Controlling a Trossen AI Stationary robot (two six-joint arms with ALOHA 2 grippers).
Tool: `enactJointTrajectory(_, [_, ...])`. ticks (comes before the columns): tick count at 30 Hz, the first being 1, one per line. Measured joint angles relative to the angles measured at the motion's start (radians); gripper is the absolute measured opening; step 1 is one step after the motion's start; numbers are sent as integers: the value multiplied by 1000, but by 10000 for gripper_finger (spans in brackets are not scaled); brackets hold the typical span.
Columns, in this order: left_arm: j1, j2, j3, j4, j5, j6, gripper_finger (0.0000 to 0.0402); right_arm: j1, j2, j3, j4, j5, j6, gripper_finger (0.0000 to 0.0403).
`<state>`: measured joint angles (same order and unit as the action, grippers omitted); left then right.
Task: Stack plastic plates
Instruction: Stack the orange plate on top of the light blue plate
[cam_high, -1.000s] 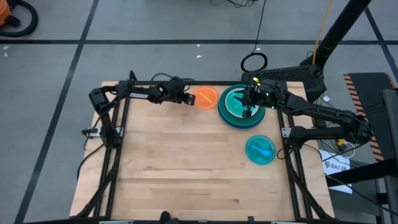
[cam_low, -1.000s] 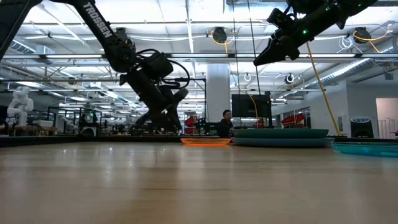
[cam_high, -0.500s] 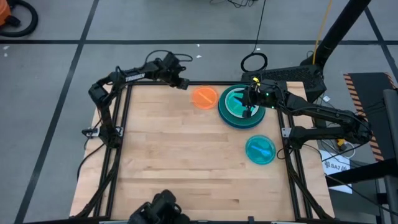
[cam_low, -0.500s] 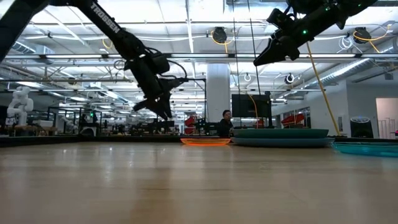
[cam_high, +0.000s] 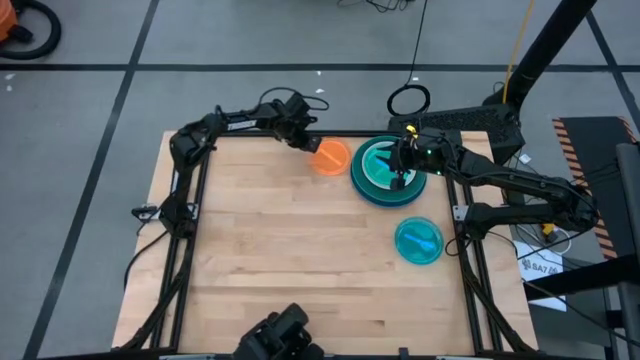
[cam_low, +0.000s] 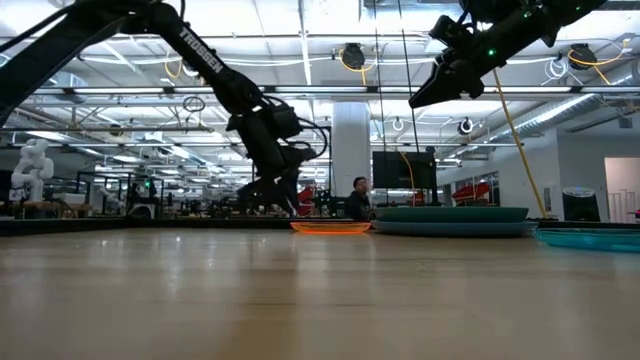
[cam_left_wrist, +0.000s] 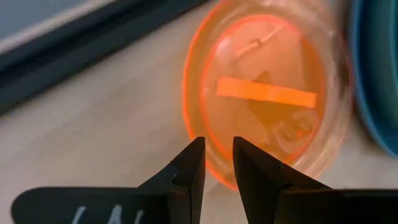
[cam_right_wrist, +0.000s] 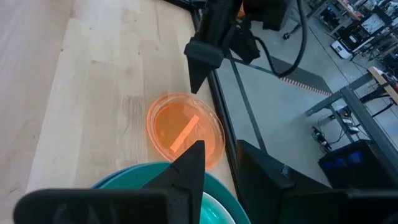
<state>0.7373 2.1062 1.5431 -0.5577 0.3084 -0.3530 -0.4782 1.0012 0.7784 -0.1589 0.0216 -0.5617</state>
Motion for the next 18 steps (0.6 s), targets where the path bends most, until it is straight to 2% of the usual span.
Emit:
enactJointTrajectory(4, [-1, 0, 1, -10, -36, 6, 88, 0, 0, 0, 1, 0, 0, 84])
enactJointTrajectory(18, [-7, 0, 1, -27, -53, 37, 88, 0, 0, 0, 4, 1, 5, 84])
